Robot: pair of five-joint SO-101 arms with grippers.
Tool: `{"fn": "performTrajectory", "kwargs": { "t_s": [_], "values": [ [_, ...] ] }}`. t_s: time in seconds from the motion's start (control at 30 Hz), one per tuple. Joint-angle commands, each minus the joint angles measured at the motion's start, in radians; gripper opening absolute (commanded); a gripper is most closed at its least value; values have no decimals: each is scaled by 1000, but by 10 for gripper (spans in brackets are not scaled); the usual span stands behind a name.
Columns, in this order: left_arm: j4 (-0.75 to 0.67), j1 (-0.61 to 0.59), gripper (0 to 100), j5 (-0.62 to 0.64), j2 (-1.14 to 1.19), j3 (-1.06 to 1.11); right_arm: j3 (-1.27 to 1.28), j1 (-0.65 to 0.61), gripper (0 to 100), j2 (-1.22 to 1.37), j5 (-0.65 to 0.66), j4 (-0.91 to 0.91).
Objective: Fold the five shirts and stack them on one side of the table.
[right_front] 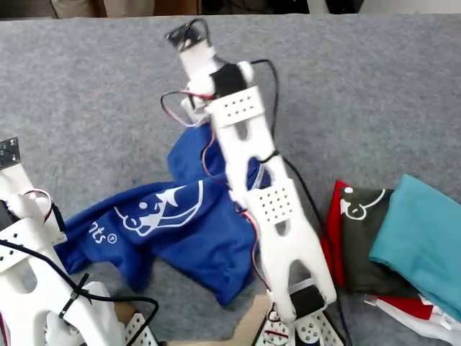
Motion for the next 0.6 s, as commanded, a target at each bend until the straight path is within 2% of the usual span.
{"fn": "performTrajectory", "kwargs": {
  "t_s": [0.0,0.17,0.33,0.57],
  "values": [
    [-132,-2,19,74,-18,-15,-56,31,4,-199,-12,18],
    [-285,43,19,241,-18,-146,-56,51,4,-403,-12,15],
    [-288,137,19,333,-18,-365,-56,101,4,-615,-11,-8],
    [-287,206,19,359,-18,-528,-48,205,4,-875,-6,-84]
  ]
}}
